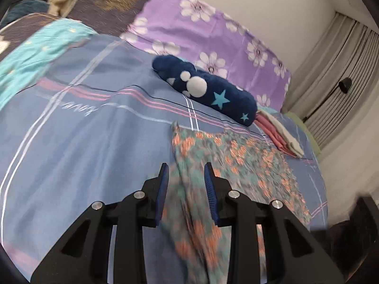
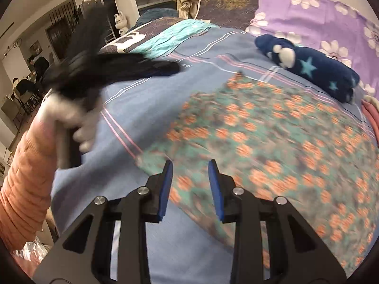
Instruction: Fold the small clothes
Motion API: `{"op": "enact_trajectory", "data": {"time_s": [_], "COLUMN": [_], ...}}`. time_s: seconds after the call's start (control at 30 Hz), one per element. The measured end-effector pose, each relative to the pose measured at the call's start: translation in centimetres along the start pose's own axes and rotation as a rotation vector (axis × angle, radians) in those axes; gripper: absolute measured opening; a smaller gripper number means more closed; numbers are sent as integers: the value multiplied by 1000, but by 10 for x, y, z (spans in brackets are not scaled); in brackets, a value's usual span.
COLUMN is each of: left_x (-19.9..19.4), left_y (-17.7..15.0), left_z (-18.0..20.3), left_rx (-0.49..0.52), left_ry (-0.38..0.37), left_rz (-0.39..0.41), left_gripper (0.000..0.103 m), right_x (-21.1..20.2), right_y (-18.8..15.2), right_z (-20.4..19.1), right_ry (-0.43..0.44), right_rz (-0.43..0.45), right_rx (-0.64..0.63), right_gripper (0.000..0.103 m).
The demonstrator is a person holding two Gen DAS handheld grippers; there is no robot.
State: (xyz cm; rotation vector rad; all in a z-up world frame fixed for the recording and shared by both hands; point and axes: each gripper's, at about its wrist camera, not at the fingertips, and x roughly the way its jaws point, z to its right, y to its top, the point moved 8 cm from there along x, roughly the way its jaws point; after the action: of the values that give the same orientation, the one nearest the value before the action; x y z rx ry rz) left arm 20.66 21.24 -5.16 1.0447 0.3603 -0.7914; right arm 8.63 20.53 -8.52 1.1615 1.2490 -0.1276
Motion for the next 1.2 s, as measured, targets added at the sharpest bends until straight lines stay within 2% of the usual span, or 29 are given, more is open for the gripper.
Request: {"op": "enact_trajectory", "data": {"time_s": [0.03,0.1,0.2,0.3,0.37,0.4,0.43,0.6,0.7,0.77,0.8,0.87,0.9,0.93,0.97,1.0,1.1,1.2], "left_x": [19,53,86,110,118,121,123,122,125,130,132,135,135,135,135,135,127,105], "left_y": [7,16,22,28,32,34,37,41,40,39,39,40,40,41,42,42,46,63], "left_z": [-1,-7,-11,-15,-16,-17,-18,-24,-24,-25,-25,-22,-19,-16,-14,-12,1,7], "left_rx": [6,-3,-19,-8,1,3,2,6,1,-14,-18,-24,-23,-19,-10,5,81,80], "left_ry": [-13,-3,-23,-15,-25,-30,-35,-58,-64,-62,-63,-75,-82,-91,-94,-94,-95,-107], "left_rz": [-34,-83,-138,-166,-176,-179,-184,-190,-202,-216,-220,-228,-226,-224,-222,-215,-177,-102], "left_gripper": [40,40,40,40,26,14,6,4,4,8,13,22,27,27,26,3,4,4], "right_x": [8,18,35,44,46,48,49,57,67,74,76,78,78,76,75,73,65,51], "right_y": [4,5,2,2,5,7,8,21,25,25,25,22,21,21,21,23,27,34], "right_z": [-6,-8,-9,-5,-7,-8,-8,-11,-11,-9,-7,-5,-4,-2,0,2,5,4], "right_ry": [-5,-14,7,-9,-23,-40,-63,-116,-178,-227,-233,-225,-211,-201,-203,-186,-145,-121], "right_rz": [-1,-3,-26,-36,-36,-37,-40,-40,-46,-54,-56,-56,-54,-50,-45,-35,-7,34], "right_rx": [1,6,58,86,91,87,81,116,95,74,72,73,81,98,106,120,161,173], "right_gripper": [31,31,31,31,32,33,34,34,37,37,37,32,21,11,9,8,6,5]}}
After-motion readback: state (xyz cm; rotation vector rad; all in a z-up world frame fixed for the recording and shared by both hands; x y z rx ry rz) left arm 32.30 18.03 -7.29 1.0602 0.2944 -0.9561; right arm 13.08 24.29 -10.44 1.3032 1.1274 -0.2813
